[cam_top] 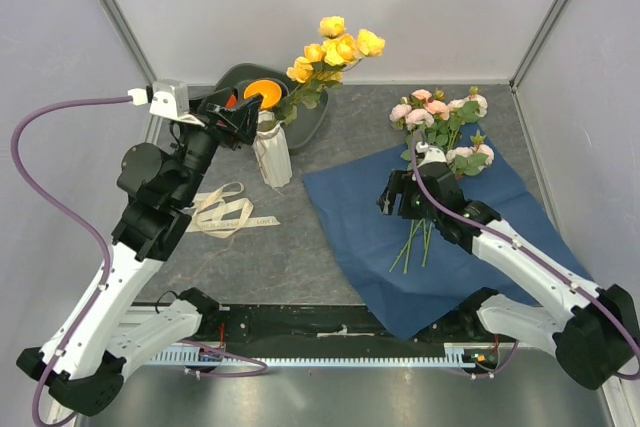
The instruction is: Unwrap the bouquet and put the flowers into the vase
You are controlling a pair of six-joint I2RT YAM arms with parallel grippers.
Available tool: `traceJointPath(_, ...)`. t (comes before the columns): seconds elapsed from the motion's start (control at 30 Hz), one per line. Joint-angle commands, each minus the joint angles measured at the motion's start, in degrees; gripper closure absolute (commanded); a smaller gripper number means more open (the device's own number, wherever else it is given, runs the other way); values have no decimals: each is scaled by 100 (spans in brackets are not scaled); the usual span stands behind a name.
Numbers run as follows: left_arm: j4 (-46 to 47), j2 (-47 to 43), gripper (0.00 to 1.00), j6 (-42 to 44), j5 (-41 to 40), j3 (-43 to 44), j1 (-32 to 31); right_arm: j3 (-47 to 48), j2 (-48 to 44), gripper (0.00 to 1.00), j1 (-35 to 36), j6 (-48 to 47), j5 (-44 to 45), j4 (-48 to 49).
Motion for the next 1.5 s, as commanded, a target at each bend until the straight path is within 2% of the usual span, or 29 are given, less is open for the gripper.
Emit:
traceJointPath(0.0, 33, 57, 26, 133, 125, 66, 9, 433, 281, 17, 37, -350, -756, 665)
traceJointPath(0.13, 253, 154, 13, 282, 1311, 75, 9, 696, 342, 16, 29, -429, -405, 674)
traceJointPath(0.2, 78, 512, 12, 291, 1988, 328, 9, 759, 316, 16, 29, -351, -203, 683)
traceJointPath(0.3, -517, 1014, 19, 274, 2762, 864, 9, 846, 298, 16, -6, -192, 132, 709)
traceJointPath(0.33, -599, 1303, 26, 222, 2955, 944, 9, 873, 333, 17, -24, -105, 193, 718)
traceJointPath(0.43, -609, 1612, 33, -68, 3106, 972, 9, 917, 386, 18, -24, -51, 202, 727)
traceJointPath(0.5, -556, 1701, 35, -322, 3211, 963, 9, 856, 377, 18, -41, 45, 561, 579)
traceJointPath(0.57, -503, 1797, 37, -629, 3326, 945, 9, 786, 334, 24, -138, 299, 1270, 158)
traceJointPath(0.63, -345, 1859, 40, -850, 3614, 884, -8, 558, 298, 29, -426, 466, 1494, -2)
traceJointPath(0.8, -134, 2167, 46, -1063, 4415, 1033, -245, 152, 614, 39, -911, 214, 1276, 50)
traceJointPath(0.93, -203, 2141, 43, -869, 4224, 989, -448, 144, 1124, 45, -929, -86, 1073, 225)
traceJointPath(1.0, -257, 2245, 38, -711, 4170, 1041, -448, 144, 1273, 46, -929, -218, 959, 375)
traceJointPath(1.1, -958, 2282, 34, -290, 3382, 1235, -448, 65, 1213, 41, -929, -437, 152, 1032)
traceJointPath(1.13, -1038, 2203, 35, -123, 2909, 1235, -431, 38, 1178, 36, -929, -403, -303, 1304)
traceJointPath(1.17, -1065, 2124, 36, -52, 2765, 1200, -413, 99, 1151, 34, -929, -350, -446, 1820)
traceJointPath(1.2, -1039, 1888, 38, 36, 2555, 1165, -404, 204, 1212, 33, -929, -211, -561, 1921)
traceJointPath(1.37, -653, 1078, 38, 353, 1631, 665, -334, 1844, 2107, 32, -929, 185, -641, 2194)
traceJointPath(1.47, -565, 717, 30, 283, 928, 506, -124, 2505, 2731, 32, -929, 476, -519, 2657)
